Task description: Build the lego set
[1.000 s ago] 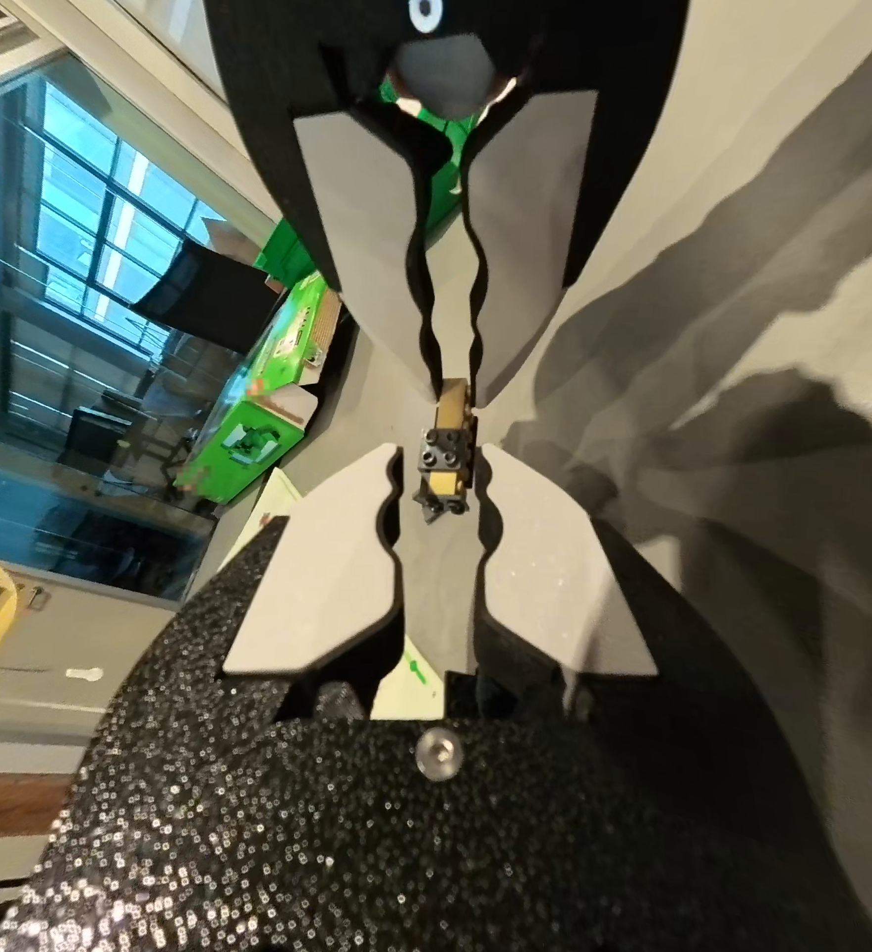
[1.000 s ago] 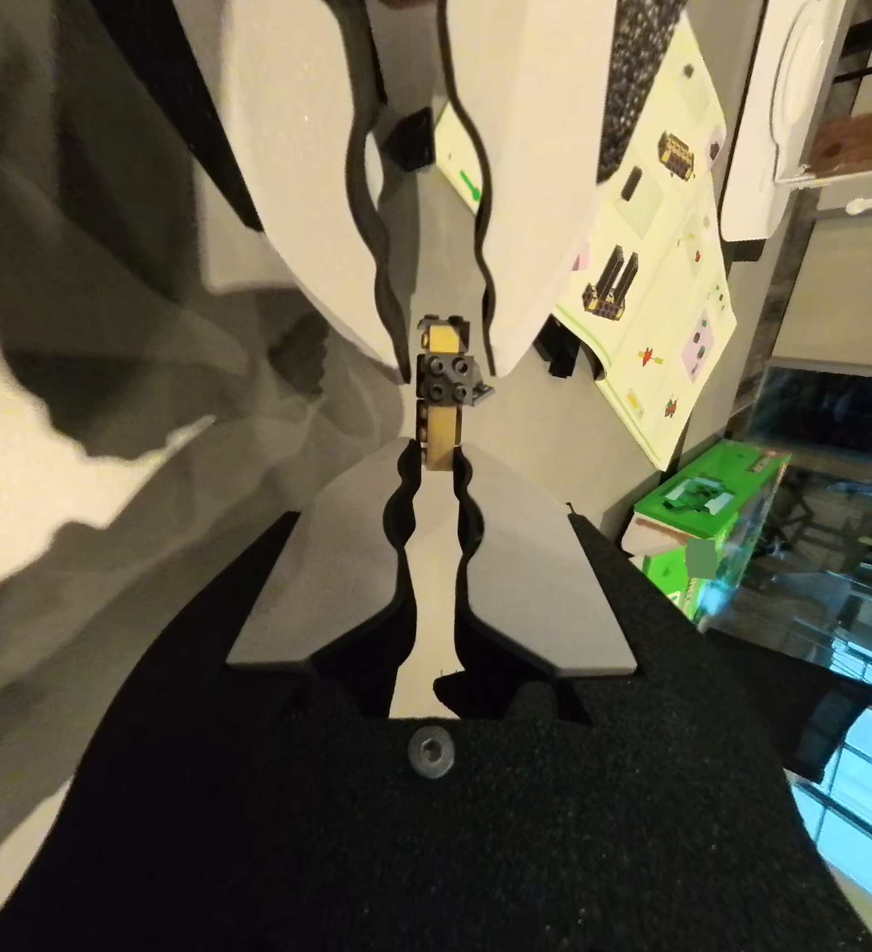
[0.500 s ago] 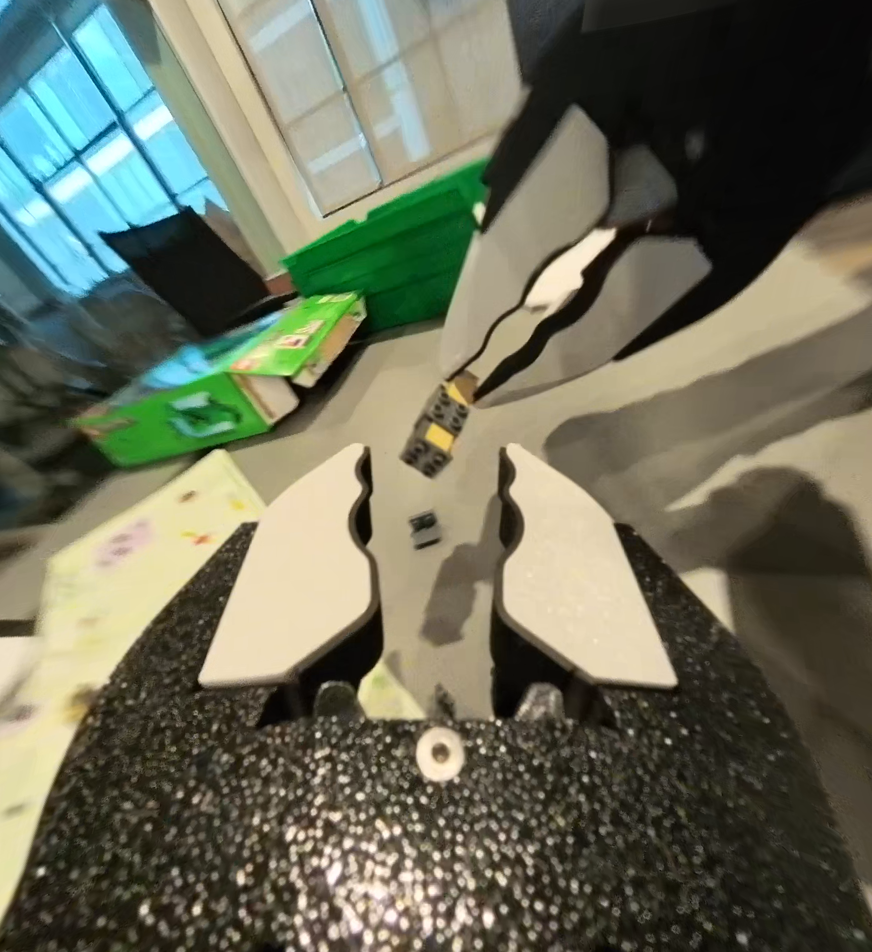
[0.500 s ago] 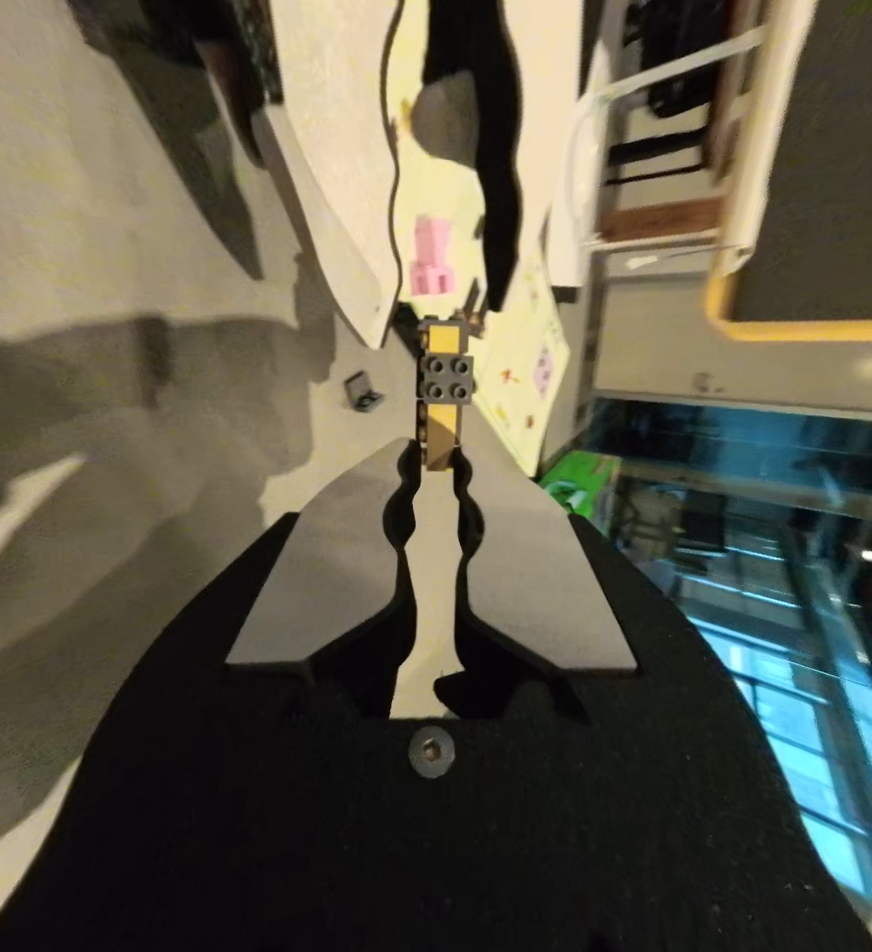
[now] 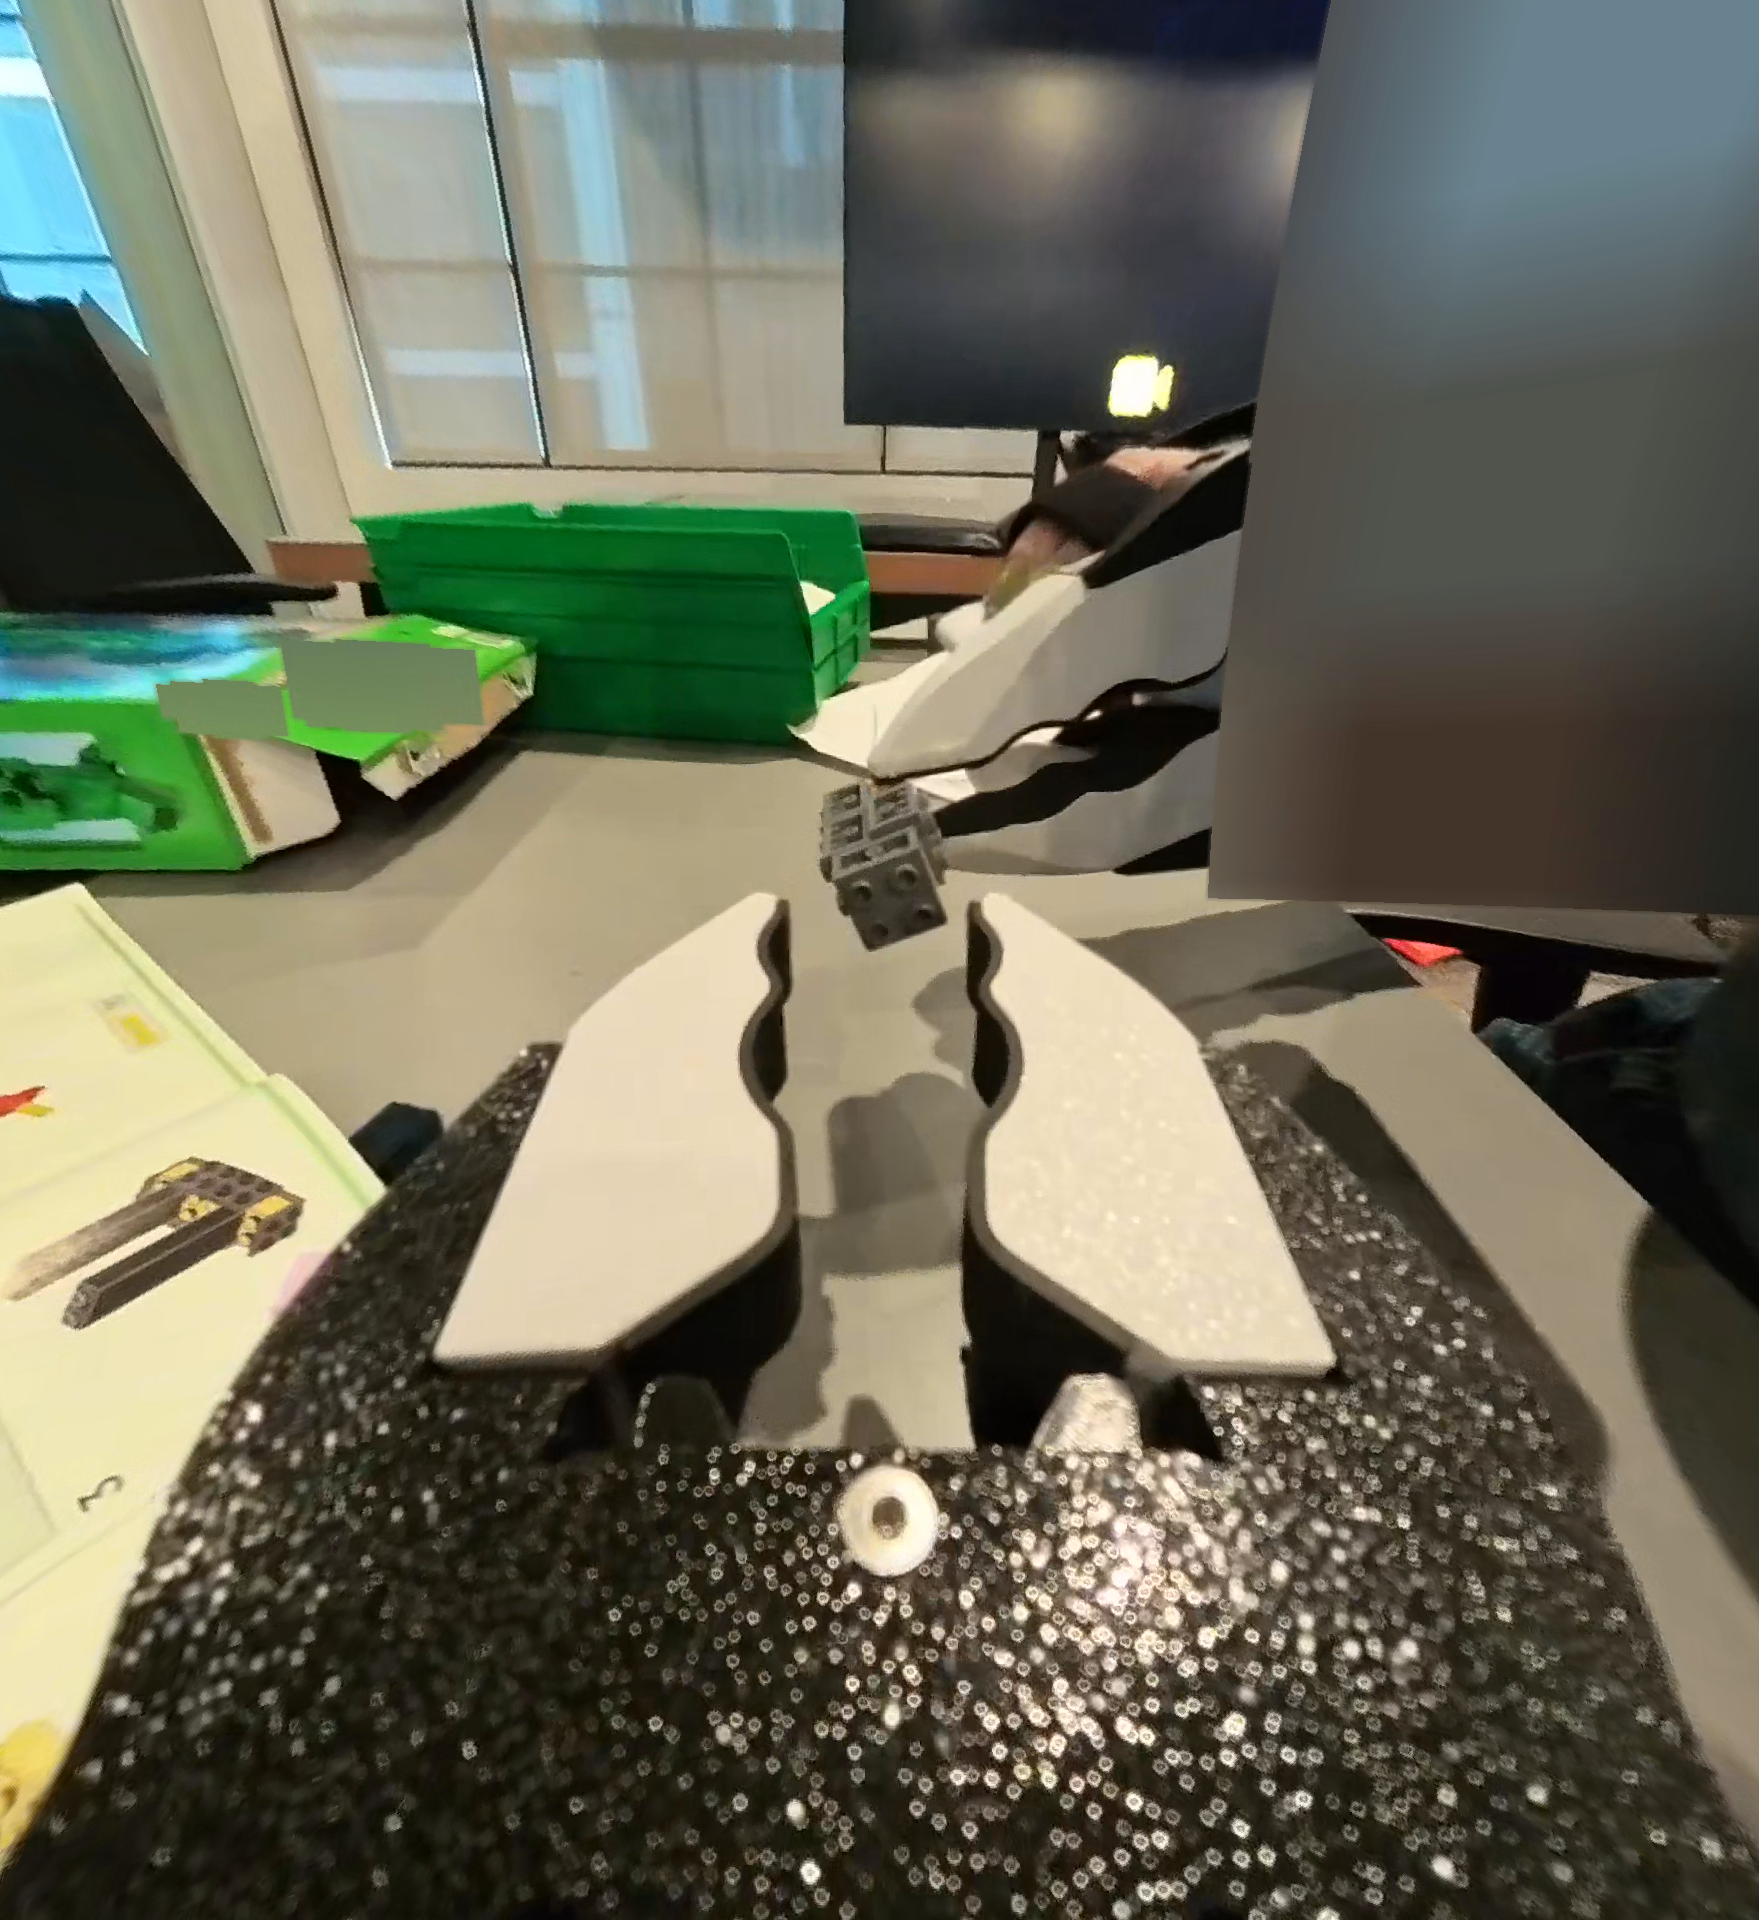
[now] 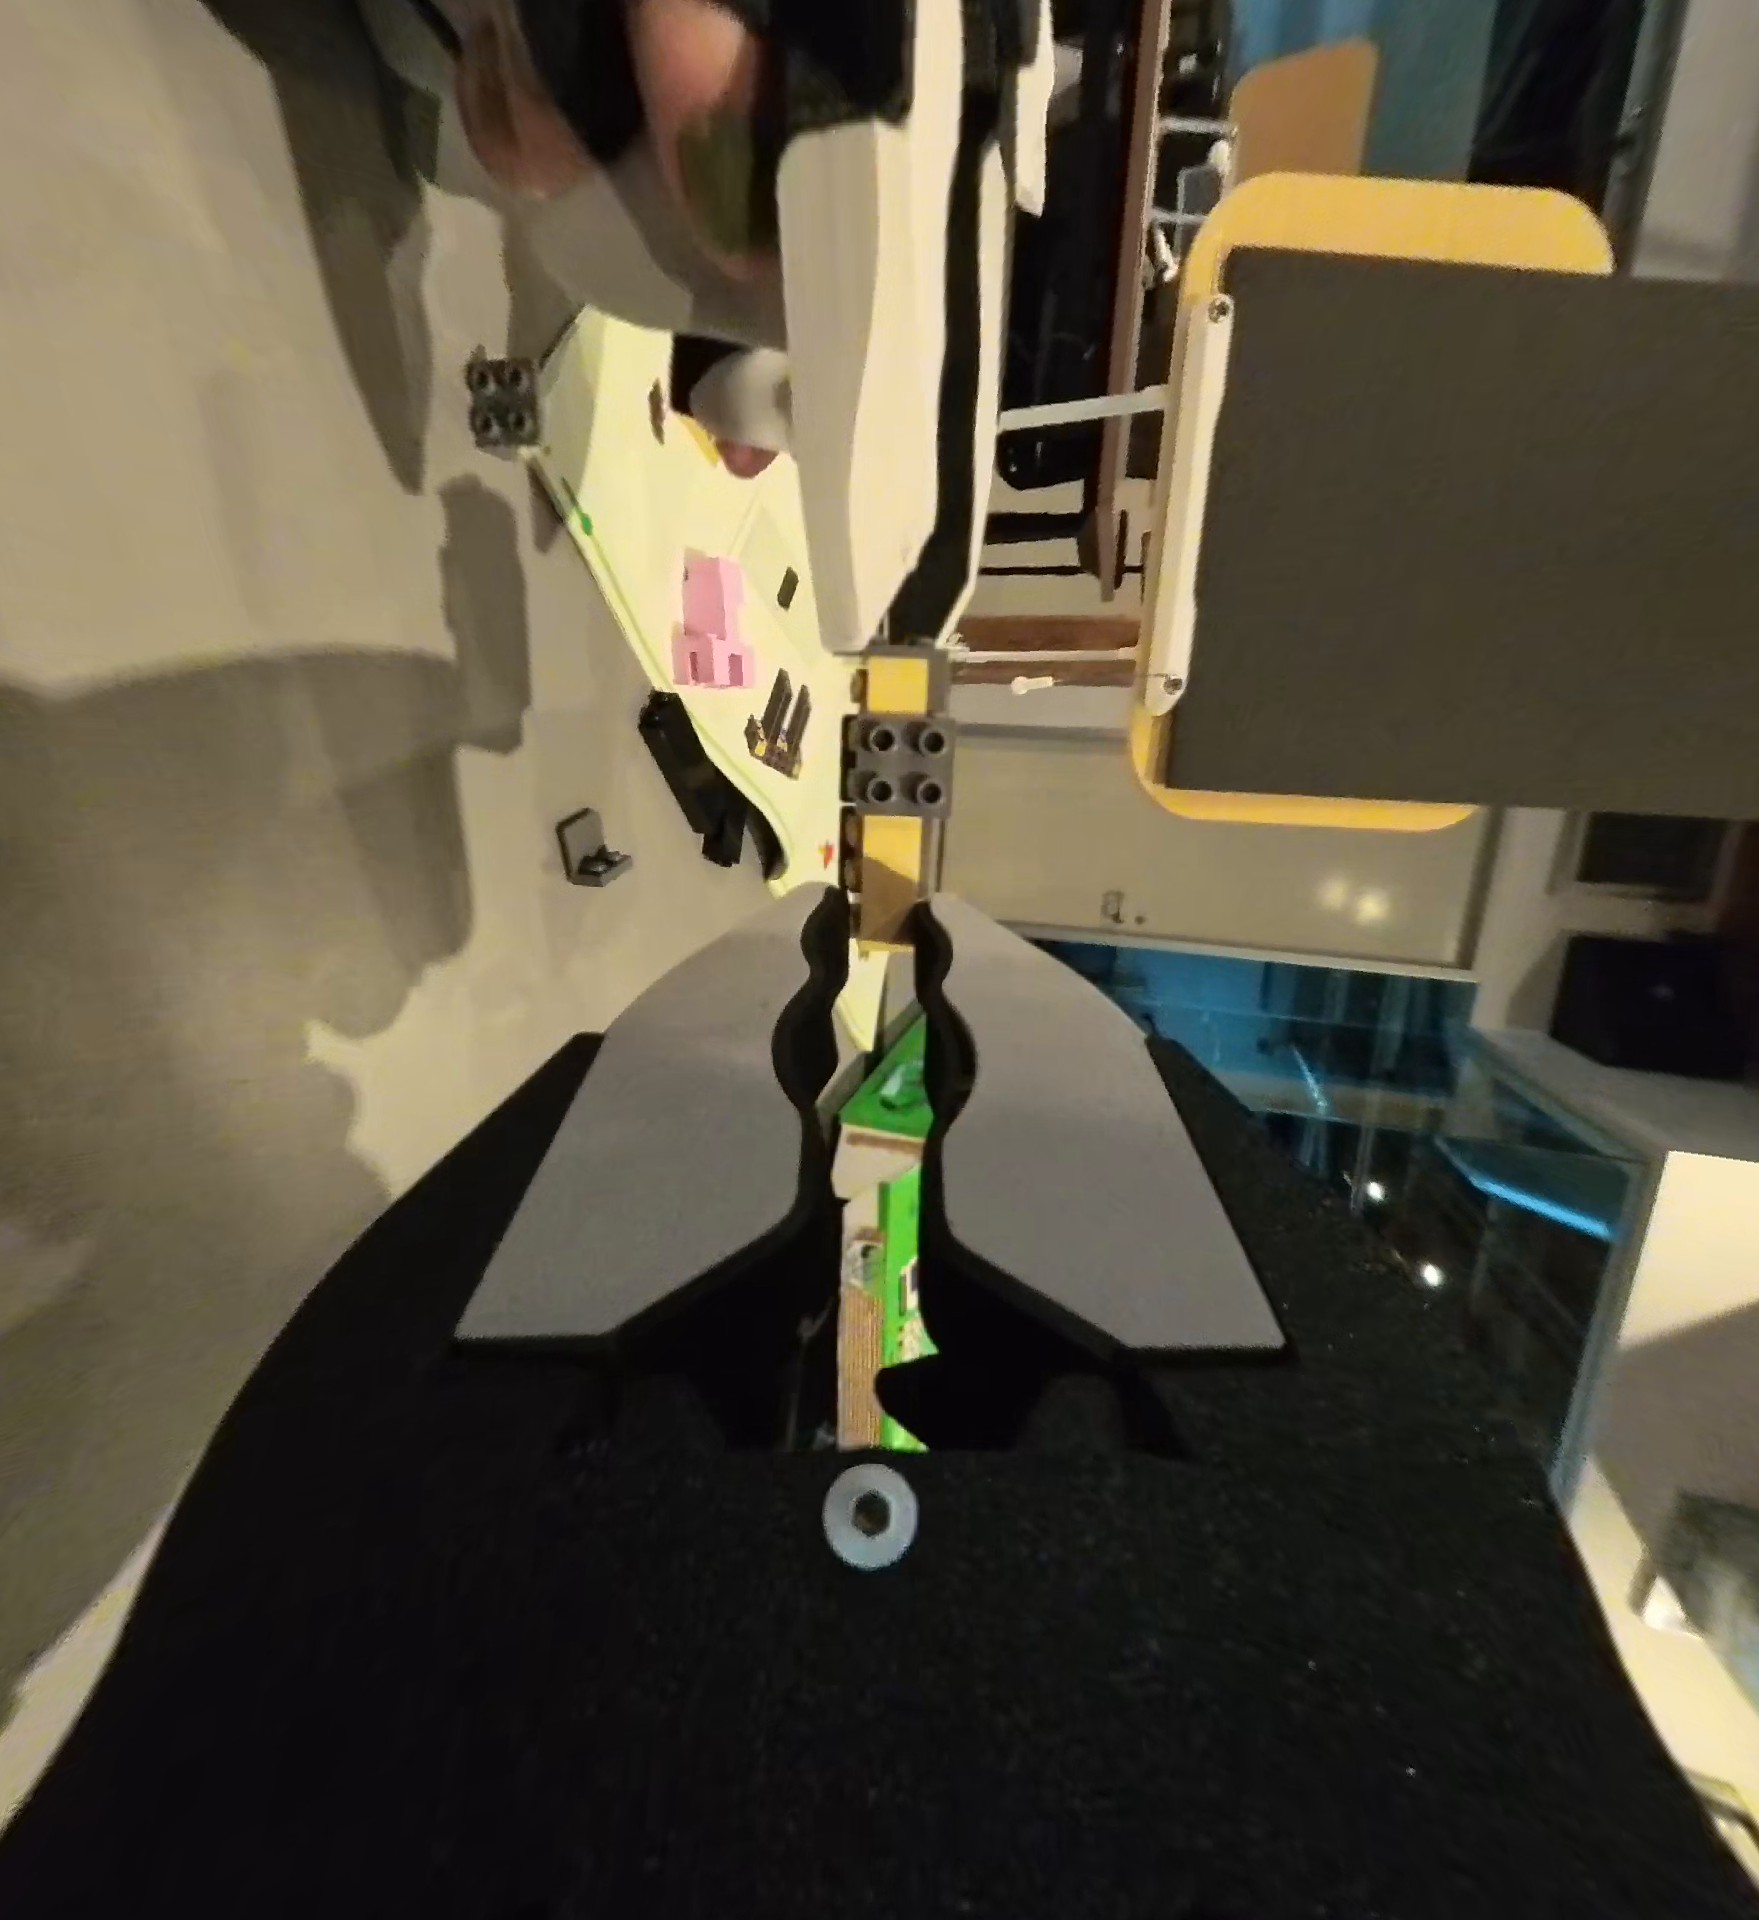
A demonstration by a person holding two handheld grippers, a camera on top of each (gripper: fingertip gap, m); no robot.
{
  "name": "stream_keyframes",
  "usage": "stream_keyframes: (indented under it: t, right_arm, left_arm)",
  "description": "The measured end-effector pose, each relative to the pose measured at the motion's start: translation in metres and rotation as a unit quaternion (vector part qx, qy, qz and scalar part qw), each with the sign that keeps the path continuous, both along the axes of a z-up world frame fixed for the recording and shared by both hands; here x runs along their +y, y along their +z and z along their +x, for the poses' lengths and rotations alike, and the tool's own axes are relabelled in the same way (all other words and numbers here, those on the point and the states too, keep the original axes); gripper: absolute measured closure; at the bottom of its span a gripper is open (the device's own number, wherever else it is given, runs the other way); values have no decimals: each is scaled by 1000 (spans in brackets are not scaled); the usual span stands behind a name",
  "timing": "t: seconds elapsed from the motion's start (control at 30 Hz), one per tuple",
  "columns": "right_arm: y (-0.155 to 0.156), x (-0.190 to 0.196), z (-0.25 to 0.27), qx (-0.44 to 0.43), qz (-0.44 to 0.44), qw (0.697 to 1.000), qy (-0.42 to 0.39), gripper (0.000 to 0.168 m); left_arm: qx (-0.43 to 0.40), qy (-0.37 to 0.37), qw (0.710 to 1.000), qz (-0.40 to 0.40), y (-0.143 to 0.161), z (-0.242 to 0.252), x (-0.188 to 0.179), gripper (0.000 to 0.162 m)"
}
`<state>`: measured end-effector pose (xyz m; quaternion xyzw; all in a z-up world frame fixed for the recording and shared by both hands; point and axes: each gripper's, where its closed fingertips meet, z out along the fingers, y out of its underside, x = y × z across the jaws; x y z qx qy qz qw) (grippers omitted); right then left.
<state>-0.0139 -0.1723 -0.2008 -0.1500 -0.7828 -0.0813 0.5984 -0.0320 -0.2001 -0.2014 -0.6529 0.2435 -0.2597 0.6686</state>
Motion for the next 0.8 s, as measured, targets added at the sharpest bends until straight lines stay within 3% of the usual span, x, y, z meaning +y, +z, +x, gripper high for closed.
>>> stream_keyframes:
  t: [0.17,0.8]
  right_arm:
    - [1,-2,0,7,21,1000,8,157]
    - [1,-5,-2,11,70,997,15,157]
  left_arm:
    - [-5,-16,1000,-4,0,2,-2,141]
    - [-30,-26,999,-30,-1,1,0,145]
